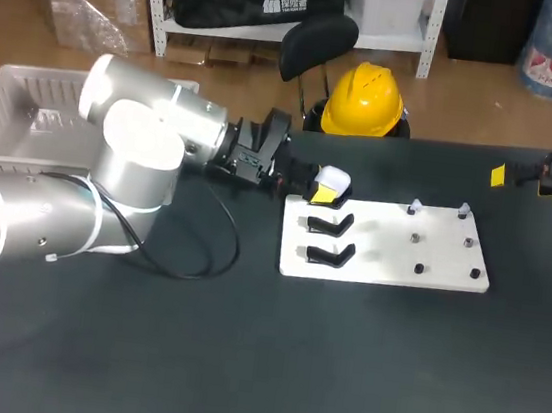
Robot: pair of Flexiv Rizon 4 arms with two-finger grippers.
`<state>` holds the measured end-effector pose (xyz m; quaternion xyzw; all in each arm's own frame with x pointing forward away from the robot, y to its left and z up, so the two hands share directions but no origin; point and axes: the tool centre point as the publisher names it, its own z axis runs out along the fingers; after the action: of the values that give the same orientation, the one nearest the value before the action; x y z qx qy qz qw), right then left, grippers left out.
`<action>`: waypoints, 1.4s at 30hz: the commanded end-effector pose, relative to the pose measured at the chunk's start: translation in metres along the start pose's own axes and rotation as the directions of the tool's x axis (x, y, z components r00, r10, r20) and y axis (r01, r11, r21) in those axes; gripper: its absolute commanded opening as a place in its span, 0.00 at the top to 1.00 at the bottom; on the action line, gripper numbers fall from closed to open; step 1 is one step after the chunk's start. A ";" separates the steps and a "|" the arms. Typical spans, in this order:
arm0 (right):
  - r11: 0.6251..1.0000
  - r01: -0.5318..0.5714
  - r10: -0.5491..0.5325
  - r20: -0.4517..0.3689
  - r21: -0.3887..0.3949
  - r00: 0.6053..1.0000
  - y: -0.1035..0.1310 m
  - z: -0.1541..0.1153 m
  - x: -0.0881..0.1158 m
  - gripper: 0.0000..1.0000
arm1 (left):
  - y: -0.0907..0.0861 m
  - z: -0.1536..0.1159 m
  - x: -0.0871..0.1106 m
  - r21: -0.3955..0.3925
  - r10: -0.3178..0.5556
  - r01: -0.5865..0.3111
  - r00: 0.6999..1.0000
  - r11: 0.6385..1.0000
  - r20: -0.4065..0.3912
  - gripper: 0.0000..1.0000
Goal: Pick up each earbud case from the left stands, insert the matching earbuds, close the lid, and place the case in the box.
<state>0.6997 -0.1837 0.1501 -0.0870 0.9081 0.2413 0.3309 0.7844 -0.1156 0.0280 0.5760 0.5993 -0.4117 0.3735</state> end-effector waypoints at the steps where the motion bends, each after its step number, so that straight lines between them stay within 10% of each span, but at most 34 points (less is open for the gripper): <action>1: 1.000 0.001 -0.001 0.000 -0.002 1.000 -0.001 0.000 0.000 0.00 | -0.013 -0.010 -0.014 -0.024 0.007 -0.008 1.000 1.000 -0.004 1.00; 42: 0.980 0.079 -0.110 -0.166 -0.182 0.980 0.092 0.066 -0.006 0.00 | -0.052 0.029 -0.122 0.002 0.258 -0.259 0.963 0.966 0.082 1.00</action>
<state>0.7060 -0.0722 0.1463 -0.1726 0.9096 0.2759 0.2583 0.7404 -0.1883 0.1350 0.6356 0.5025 -0.3866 0.4405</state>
